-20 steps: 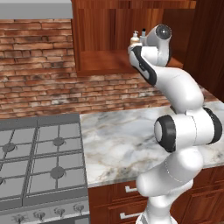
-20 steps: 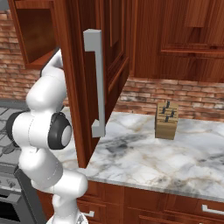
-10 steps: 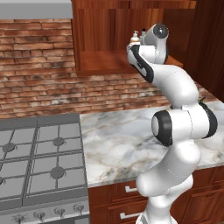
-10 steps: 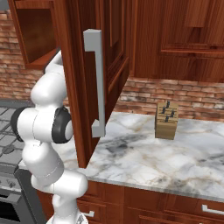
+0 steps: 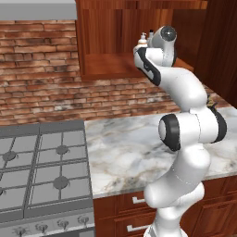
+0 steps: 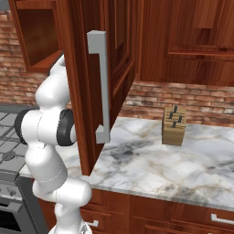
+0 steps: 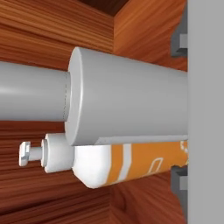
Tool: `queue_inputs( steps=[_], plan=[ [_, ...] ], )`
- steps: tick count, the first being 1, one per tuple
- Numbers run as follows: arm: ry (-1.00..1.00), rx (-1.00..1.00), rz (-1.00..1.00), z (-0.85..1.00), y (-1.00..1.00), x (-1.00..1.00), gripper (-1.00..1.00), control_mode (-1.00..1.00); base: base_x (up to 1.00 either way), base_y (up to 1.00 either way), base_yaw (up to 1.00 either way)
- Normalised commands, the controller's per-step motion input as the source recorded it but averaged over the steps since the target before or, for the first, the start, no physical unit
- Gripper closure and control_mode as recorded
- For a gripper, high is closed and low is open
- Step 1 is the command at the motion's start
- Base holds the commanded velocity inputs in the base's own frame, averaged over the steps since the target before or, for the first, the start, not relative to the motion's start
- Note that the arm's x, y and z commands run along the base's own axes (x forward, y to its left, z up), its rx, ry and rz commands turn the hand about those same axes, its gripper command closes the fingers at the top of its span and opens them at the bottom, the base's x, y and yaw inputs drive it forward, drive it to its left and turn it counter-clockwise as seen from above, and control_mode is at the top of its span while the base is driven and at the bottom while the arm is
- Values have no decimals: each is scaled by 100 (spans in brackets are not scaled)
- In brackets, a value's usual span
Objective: Locate and retrieve the soap dispenser and soap dispenser from the cabinet. Place them next to the sink.
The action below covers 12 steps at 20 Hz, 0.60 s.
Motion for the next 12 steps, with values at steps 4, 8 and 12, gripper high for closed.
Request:
queue_inputs(
  steps=[4, 8, 12],
  plan=[
    [-1, 0, 0, -1, 0, 0, 100, -100, 0, 0, 0],
    [0, 0, 0, 0, 0, -3, 100, -100, 0, 0, 0],
    [0, 3, -5, 0, 0, -24, 100, -100, 0, 0, 0]
  ],
)
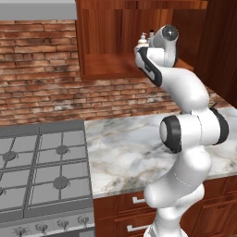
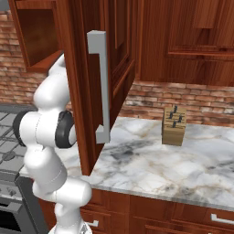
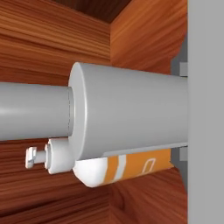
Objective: Locate and retrieve the soap dispenser and soap dispenser from the cabinet. Place them next to the sink.
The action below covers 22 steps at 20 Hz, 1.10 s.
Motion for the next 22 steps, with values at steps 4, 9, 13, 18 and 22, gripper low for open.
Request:
queue_inputs(
  steps=[4, 9, 13, 18, 22],
  plan=[
    [0, 4, -10, 0, 0, -35, 100, -100, 0, 0, 0],
    [-2, 3, -12, 2, 14, -40, 100, -100, 0, 0, 0],
    [-7, 4, -10, 17, 21, -45, 100, -100, 0, 0, 0],
    [-8, 1, -7, 18, 10, -45, 100, -100, 0, 0, 0],
    [-8, 1, -6, 18, 3, -59, 100, -100, 0, 0, 0]
  ],
)
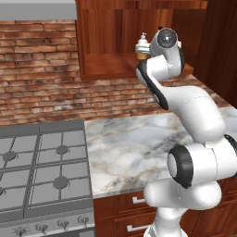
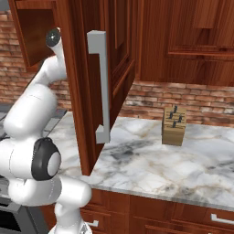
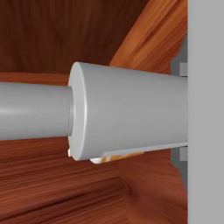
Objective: Locate and retrieve the soap dispenser and soap dispenser from the cabinet. Place them next to the sink.
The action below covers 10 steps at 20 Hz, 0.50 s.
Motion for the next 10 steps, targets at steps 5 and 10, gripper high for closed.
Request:
queue_inputs(
  steps=[5, 10],
  plan=[
    [-7, 0, -2, 17, 7, -75, 100, -100, 0, 0, 0],
    [0, 0, 0, 10, 17, -74, 100, -100, 0, 0, 0]
  ],
)
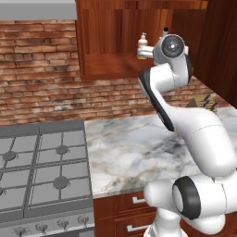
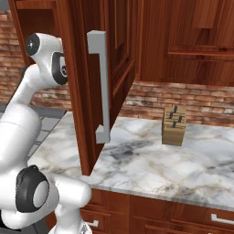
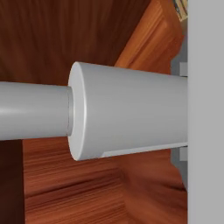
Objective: Locate and retrieve the soap dispenser and soap dispenser from the cabinet. Place them next to the sink.
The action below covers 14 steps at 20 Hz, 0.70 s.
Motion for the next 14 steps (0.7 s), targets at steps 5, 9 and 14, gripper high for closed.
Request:
queue_inputs(
  steps=[5, 9, 14],
  plan=[
    [0, 0, 0, 8, 2, -84, 100, -100, 0, 0, 0],
    [0, 0, 0, 4, 11, -83, 100, -100, 0, 0, 0],
    [0, 0, 1, -1, 14, -83, 100, -100, 0, 0, 0]
  ],
)
